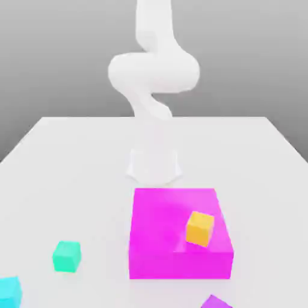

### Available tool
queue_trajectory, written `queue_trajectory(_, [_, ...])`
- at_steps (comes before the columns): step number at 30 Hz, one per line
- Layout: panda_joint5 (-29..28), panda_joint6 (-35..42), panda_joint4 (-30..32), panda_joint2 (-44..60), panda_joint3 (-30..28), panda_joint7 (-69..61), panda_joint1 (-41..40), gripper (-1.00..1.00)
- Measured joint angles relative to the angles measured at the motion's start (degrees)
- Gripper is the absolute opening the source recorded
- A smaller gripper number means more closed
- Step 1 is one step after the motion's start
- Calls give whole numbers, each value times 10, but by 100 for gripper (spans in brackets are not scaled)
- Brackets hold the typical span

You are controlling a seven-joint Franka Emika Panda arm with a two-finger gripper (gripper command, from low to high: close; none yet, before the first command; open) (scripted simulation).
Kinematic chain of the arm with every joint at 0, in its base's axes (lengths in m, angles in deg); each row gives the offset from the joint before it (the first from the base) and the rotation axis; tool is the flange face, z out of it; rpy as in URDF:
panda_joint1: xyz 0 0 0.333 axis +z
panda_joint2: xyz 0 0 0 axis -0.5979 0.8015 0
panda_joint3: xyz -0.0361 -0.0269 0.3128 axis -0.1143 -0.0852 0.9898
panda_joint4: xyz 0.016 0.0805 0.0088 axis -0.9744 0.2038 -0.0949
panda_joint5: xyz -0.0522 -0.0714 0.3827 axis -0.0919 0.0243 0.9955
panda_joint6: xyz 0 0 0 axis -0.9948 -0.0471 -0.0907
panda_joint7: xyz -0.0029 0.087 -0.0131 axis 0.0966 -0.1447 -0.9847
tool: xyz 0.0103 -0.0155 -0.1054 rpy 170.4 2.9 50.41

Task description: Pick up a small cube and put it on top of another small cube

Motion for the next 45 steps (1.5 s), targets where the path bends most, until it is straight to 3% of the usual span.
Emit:
queue_trajectory(8, [-30,-87,59,169,-49,-44,-33,0])
queue_trajectory(15, [-23,-163,110,314,-101,-106,-56,0])
queue_trajectory(22, [47,-238,160,462,-121,-212,-101,0])
queue_trajectory(29, [126,-341,150,608,-56,-286,-164,0])
queue_trajectory(30, [130,-350,148,620,-49,-290,-170,-100])
queue_trajectory(37, [128,-349,148,619,-49,-288,-170,-100])
queue_trajectory(42, [78,-278,168,528,-85,-250,-145,-100])
queue_trajectory(45, [46,-236,177,476,-75,-209,-120,-100])
